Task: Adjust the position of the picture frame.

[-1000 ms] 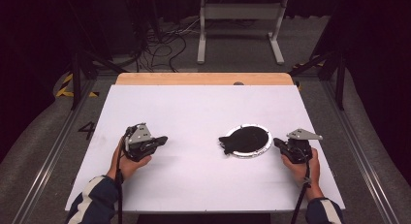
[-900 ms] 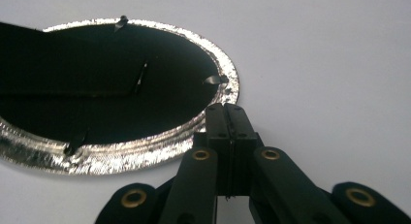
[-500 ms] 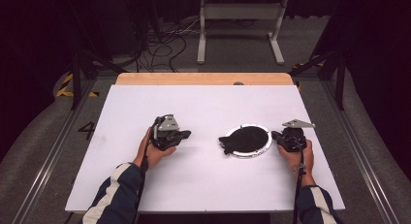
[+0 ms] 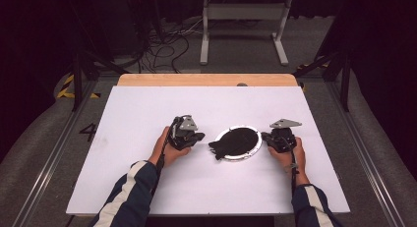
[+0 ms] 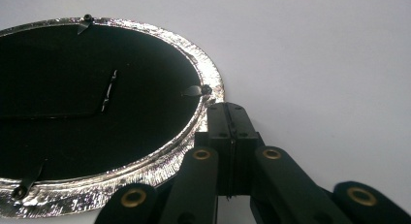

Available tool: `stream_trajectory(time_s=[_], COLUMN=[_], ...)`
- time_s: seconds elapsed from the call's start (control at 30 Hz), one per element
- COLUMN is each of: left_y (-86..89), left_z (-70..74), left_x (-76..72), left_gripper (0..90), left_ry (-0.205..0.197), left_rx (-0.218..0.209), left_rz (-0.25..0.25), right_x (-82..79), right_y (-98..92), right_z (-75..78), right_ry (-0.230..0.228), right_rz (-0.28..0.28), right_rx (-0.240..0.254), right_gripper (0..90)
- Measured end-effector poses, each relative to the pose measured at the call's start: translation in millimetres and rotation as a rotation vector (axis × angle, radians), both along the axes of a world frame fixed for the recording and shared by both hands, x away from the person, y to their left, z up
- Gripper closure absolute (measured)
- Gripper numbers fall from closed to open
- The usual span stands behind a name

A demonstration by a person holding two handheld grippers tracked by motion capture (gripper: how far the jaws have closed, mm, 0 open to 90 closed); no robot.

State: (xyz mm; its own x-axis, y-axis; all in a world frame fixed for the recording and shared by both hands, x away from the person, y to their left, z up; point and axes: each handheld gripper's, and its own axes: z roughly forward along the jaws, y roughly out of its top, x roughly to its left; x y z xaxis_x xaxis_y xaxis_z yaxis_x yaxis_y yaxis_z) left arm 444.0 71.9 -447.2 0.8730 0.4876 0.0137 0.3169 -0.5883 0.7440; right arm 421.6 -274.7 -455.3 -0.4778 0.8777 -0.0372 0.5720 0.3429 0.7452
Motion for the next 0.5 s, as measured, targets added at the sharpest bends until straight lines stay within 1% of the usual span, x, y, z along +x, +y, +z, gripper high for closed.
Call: stream_trajectory(time_s=[0.07, 0.1, 0.13, 0.2, 0.23, 0.27, 0.3, 0.33, 0.37, 0.4, 0.43, 0.47, 0.5], left_y=[-0.6, -1.0, -0.9, 0.7, 0.7, 2.2, 2.8, 2.8, 4.2, 4.0, 4.3, 4.3, 4.2], left_z=[-2.1, -3.2, -3.7, -4.5, -4.5, -6.2, -7.2, -7.2, -9.0, -10.2, -10.7, -10.7, -10.8], left_x=[0.0, -1.4, -2.6, -5.0, -5.0, -7.9, -9.1, -9.1, -10.2, -11.1, -11.2, -11.2, -12.6], left_gripper=[89.7, 89.8, 89.8, 89.7, 89.6, 89.3, 89.2, 89.1, 89.0, 88.9, 88.9, 88.9, 89.1], left_ry=[0.009, 0.02, 0.021, 0.011, 0.011, 0.012, 0.014, 0.014, 0.022, 0.029, 0.027, 0.027, 0.029], left_rx=[0.009, 0.009, 0.02, 0.043, 0.043, 0.065, 0.07, 0.07, 0.075, 0.072, 0.07, 0.07, 0.069], left_rz=[-0.003, 0.001, 0.0, -0.018, -0.018, -0.019, -0.02, -0.02, -0.03, -0.028, -0.04, -0.04, -0.035], right_x=[-0.6, -1.0, -1.6, -3.9, -5.4, -6.9, -8.2, -9.4, -10.8, -12.0, -13.1, -13.1, -15.9], right_y=[5.5, 8.6, 11.7, 16.6, 17.8, 18.8, 19.4, 20.7, 22.6, 24.4, 26.3, 26.3, 29.7], right_z=[-0.2, -0.3, -0.4, -0.5, -0.8, -1.2, -1.2, -1.3, -1.3, -1.2, -0.9, -0.9, -1.6], right_ry=[0.003, 0.005, 0.004, 0.001, 0.0, 0.003, 0.005, 0.006, 0.006, 0.008, 0.008, 0.008, 0.006], right_rz=[0.023, 0.034, 0.041, 0.059, 0.062, 0.065, 0.072, 0.077, 0.082, 0.088, 0.094, 0.094, 0.107], right_rx=[0.002, 0.006, 0.003, -0.007, -0.005, 0.008, 0.011, 0.015, 0.012, 0.008, 0.005, 0.005, 0.006], right_gripper=[90.0, 90.0, 90.0, 90.0, 90.0, 90.0, 90.0, 90.0, 90.0, 90.0, 90.0, 90.0, 90.0])
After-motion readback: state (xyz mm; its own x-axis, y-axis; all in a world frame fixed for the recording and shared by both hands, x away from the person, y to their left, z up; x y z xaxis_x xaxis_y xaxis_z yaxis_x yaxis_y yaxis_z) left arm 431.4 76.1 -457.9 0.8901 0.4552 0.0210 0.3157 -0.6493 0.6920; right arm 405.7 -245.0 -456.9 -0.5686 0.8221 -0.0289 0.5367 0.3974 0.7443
